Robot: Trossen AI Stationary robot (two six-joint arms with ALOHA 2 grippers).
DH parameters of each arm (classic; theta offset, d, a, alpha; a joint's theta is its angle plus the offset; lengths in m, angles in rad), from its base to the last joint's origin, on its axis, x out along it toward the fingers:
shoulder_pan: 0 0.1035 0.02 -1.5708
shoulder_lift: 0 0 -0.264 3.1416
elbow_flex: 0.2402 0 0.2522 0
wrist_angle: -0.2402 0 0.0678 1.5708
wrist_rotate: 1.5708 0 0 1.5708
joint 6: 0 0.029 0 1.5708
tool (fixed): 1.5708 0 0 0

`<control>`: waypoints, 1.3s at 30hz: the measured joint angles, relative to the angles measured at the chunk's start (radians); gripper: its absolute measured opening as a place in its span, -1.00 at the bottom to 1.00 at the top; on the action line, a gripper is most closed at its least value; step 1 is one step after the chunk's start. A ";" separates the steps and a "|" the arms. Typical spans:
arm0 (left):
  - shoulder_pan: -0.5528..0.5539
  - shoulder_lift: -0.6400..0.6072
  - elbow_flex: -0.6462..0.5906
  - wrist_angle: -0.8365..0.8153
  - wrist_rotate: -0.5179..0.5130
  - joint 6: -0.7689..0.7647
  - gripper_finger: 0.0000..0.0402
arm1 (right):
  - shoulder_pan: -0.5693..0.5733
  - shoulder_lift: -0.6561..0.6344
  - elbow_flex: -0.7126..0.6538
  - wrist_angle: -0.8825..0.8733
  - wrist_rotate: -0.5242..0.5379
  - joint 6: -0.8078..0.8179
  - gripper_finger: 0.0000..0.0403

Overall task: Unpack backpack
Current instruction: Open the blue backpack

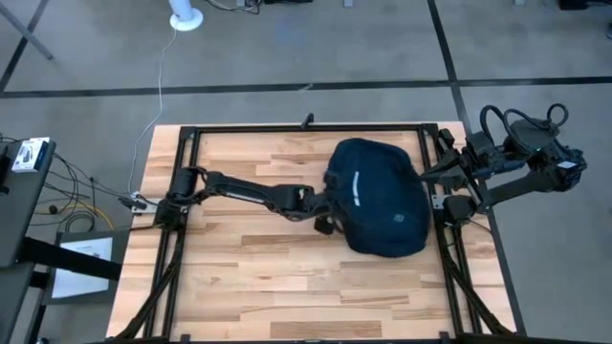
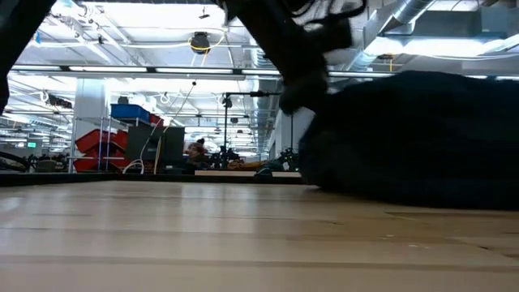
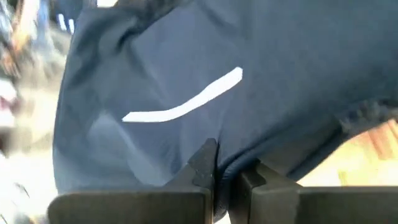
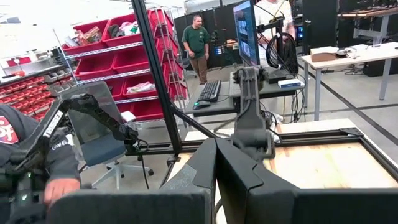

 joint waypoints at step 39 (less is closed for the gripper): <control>-0.174 -0.424 -0.590 0.542 -0.164 -0.978 -0.87 | -0.007 0.101 0.000 -0.090 0.001 -0.042 -1.00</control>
